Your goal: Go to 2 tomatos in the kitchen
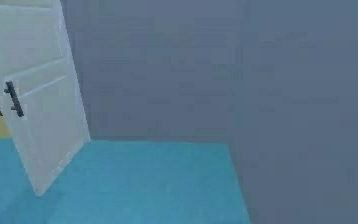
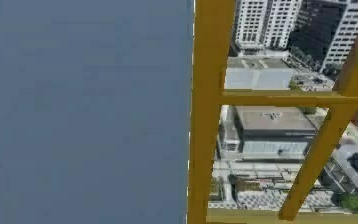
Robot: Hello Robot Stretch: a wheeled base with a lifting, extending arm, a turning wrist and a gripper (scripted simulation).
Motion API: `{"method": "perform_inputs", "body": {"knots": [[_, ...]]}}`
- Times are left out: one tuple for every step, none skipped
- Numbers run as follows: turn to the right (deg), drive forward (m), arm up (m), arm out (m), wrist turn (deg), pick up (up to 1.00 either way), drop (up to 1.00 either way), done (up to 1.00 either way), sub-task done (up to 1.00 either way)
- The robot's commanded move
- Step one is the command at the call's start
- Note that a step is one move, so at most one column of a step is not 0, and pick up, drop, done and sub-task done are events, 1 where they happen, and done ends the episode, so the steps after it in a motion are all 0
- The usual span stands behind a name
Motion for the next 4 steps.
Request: {"method": "perform_inputs", "body": {"knots": [[-30.0, 0.00, 0.00, 0.00, 0.0, 0.00, 0.00, 0.00, 0.00], [0.0, 0.50, 0.00, 0.00, 0.0, 0.00, 0.00, 0.00, 0.00], [-24.0, 0.00, 0.00, 0.00, 0.0, 0.00, 0.00, 0.00, 0.00], [0.0, 0.55, 0.00, 0.00, 0.0, 0.00, 0.00, 0.00, 0.00]]}}
